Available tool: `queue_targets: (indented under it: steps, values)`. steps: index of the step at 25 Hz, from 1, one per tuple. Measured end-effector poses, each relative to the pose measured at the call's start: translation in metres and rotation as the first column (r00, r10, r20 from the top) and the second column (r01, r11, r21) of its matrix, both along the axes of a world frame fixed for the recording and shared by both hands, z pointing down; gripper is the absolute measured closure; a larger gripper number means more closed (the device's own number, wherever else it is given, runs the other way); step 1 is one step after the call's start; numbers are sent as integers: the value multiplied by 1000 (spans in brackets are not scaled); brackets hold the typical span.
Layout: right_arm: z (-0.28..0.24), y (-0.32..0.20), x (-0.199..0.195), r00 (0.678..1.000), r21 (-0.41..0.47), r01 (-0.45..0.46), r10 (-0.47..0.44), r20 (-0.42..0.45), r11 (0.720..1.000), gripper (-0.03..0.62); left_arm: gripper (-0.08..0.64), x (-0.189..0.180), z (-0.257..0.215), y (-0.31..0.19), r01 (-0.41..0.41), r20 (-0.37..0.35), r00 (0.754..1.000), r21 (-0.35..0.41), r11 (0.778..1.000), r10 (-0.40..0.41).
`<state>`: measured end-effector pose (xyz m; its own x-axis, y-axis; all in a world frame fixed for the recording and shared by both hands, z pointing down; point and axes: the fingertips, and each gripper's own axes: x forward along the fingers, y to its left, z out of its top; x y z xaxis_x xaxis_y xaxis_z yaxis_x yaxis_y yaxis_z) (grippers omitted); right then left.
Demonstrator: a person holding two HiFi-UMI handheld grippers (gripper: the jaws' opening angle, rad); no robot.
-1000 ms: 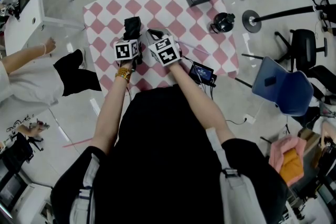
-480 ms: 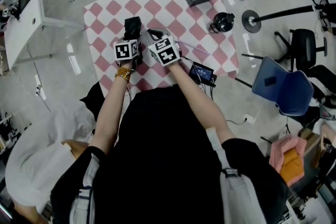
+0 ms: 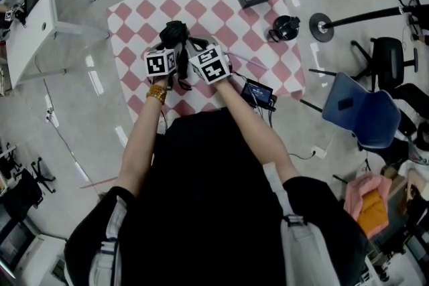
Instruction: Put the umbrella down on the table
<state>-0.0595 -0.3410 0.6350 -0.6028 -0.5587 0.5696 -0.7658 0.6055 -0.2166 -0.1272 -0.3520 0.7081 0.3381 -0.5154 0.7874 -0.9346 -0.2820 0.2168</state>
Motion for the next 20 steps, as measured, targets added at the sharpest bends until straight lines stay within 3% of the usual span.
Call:
queue_targets:
  steps: [8, 20]
  values:
    - [-3, 0, 1, 1000, 8, -2, 2, -1, 1000, 575, 298, 3, -4, 6, -6, -2, 1000, 12, 1000, 6]
    - [-13, 0, -6, 1000, 37, 11, -11, -1, 999, 575, 330, 10, -38, -1, -20, -17, 1000, 103, 994, 22]
